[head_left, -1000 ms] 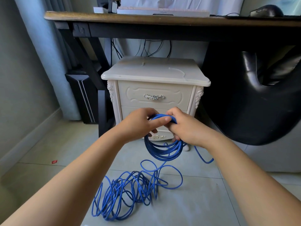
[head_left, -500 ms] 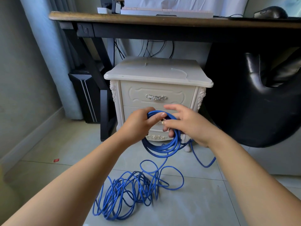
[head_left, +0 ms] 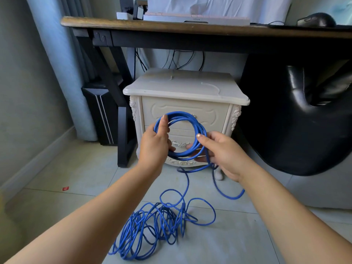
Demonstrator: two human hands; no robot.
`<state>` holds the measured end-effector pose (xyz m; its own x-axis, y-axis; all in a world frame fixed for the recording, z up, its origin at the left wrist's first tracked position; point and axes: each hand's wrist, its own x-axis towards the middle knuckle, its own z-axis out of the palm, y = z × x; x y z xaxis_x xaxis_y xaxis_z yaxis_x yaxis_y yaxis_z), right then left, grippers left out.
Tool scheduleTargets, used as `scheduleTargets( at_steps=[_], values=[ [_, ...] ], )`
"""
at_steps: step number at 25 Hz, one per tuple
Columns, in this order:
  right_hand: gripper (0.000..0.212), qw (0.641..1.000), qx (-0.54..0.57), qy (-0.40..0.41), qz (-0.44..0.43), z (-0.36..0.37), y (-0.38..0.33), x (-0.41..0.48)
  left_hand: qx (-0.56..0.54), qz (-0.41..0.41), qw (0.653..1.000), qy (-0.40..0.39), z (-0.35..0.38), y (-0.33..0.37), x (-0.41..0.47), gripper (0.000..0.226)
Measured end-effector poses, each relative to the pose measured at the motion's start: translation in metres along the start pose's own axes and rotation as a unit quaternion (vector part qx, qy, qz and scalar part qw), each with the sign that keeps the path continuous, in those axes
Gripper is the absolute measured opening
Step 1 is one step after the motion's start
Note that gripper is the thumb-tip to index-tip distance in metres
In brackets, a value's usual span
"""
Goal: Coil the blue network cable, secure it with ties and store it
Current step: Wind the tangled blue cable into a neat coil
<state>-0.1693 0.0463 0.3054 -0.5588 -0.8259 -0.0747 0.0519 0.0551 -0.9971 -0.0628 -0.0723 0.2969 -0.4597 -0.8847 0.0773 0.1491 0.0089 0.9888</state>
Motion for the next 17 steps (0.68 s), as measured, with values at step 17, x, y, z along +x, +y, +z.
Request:
scheduleTargets(
  at_steps=[17],
  values=[
    [0.028,0.936,-0.296,0.152,-0.113,-0.001,0.004,0.003,0.054,-0.057,0.963,-0.256,-0.006,0.008,-0.009,0.043]
  ],
)
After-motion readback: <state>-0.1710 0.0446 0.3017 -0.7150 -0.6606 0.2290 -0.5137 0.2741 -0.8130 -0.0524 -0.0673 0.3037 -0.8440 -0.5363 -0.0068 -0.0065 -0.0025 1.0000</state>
